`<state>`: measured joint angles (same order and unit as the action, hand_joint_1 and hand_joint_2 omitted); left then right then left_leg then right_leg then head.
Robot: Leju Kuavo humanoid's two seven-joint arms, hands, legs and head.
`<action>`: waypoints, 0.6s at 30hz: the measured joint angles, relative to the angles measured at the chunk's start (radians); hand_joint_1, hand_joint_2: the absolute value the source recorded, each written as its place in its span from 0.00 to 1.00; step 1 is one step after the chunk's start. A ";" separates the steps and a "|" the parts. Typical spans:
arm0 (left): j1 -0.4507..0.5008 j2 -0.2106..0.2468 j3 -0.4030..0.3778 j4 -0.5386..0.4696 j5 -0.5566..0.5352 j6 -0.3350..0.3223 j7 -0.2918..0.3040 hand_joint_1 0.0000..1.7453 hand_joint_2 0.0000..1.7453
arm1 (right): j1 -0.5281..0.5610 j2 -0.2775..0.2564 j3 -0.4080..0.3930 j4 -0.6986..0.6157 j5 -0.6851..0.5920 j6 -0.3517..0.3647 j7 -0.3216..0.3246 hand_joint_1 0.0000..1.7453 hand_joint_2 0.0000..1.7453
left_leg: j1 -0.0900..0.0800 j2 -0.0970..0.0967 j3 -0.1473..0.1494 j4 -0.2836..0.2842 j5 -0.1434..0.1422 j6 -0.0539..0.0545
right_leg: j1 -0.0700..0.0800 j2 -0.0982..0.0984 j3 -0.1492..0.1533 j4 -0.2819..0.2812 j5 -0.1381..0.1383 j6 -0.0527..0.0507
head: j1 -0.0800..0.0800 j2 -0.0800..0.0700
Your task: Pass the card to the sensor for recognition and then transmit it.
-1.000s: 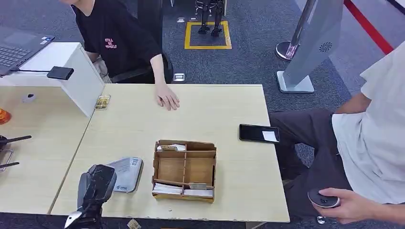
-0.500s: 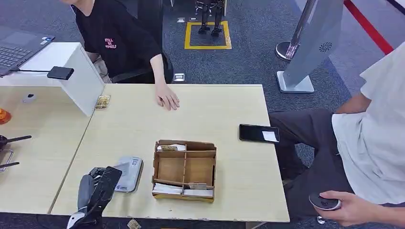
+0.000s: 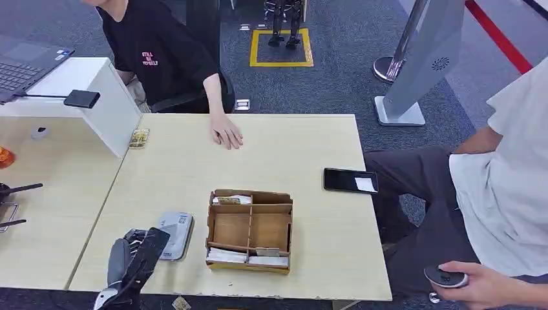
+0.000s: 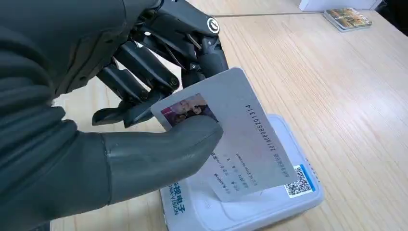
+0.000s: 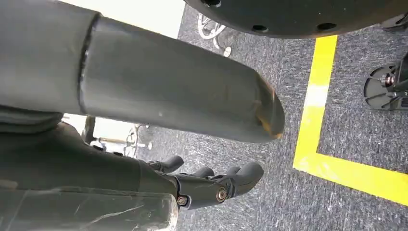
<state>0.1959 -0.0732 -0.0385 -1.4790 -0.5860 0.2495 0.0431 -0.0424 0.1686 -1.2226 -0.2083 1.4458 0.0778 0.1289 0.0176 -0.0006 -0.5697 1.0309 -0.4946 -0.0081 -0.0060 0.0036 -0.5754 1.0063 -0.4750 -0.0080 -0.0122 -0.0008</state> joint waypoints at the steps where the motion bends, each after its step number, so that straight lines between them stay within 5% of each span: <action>1: 0.001 0.000 0.000 0.000 -0.008 -0.001 0.001 1.00 1.00 | 0.000 0.000 0.000 0.000 0.000 0.000 0.001 0.00 0.00 | 0.000 0.000 0.000 0.000 0.000 0.000 | 0.000 0.000 0.000 0.000 0.000 0.000 | 0.000 0.000; 18: 0.020 -0.013 -0.024 0.000 -0.110 -0.014 0.021 1.00 1.00 | -0.002 0.000 -0.006 -0.001 0.001 0.000 0.003 0.00 0.00 | 0.000 0.000 0.000 0.000 0.000 0.000 | 0.000 0.000 0.000 0.000 0.000 0.000 | 0.000 0.000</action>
<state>0.2158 -0.0862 -0.0626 -1.4790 -0.6962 0.2358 0.0645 -0.0444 0.1686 -1.2291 -0.2094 1.4469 0.0774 0.1316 0.0175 -0.0007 -0.5694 1.0309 -0.4946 -0.0081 -0.0061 0.0036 -0.5752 1.0063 -0.4750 -0.0080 -0.0126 -0.0008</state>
